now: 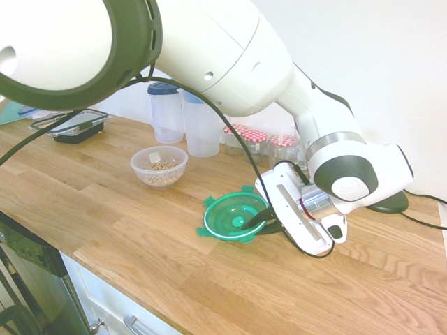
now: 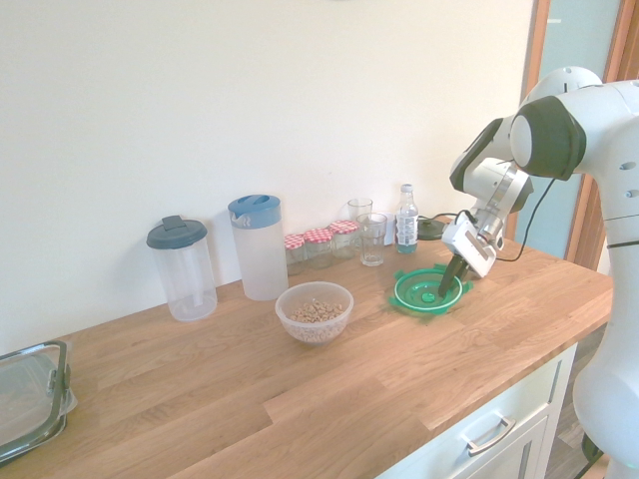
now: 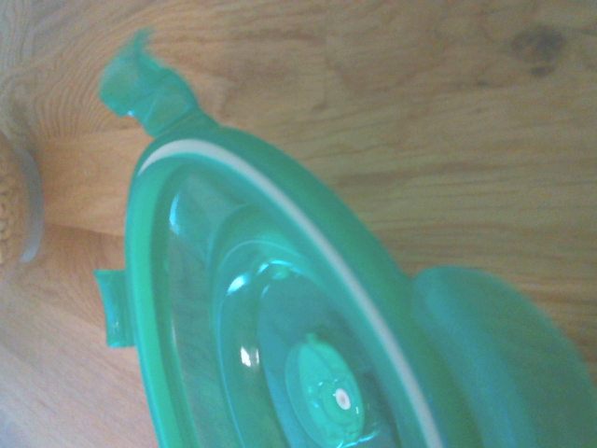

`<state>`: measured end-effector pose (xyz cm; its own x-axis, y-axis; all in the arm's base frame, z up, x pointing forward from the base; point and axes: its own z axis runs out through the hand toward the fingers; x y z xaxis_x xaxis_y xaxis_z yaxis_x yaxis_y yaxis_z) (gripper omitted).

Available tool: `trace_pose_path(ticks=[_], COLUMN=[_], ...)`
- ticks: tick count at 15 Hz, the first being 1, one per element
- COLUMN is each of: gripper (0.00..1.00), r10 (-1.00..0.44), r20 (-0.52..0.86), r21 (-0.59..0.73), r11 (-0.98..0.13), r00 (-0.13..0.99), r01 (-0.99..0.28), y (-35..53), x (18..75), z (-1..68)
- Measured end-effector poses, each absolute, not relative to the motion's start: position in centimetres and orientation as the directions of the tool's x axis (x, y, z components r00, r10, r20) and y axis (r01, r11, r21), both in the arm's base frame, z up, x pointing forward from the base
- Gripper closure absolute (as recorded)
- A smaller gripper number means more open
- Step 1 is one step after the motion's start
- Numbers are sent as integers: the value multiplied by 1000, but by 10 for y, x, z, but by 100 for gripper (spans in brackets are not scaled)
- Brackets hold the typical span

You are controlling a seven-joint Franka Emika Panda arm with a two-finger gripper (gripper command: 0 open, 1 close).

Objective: Cover the lid of food container

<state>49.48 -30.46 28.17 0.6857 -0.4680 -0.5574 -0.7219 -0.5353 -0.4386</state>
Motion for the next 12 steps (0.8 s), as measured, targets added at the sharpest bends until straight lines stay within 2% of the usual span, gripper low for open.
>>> trace_pose_path(ticks=[4, 6, 8, 12], gripper=[100, 100, 100, 100], r10=[-456, -432, -471, -590], r20=[-570, -583, -550, -397], r21=[-428, -391, -309, -135], r11=[-545, -593, -652, -720], r00=[683, 688, 689, 703], r01=[-721, -704, -692, -681], y=[-305, -304, -306, -291], x=[492, 491, 490, 483], z=[283, 301, 342, 450])
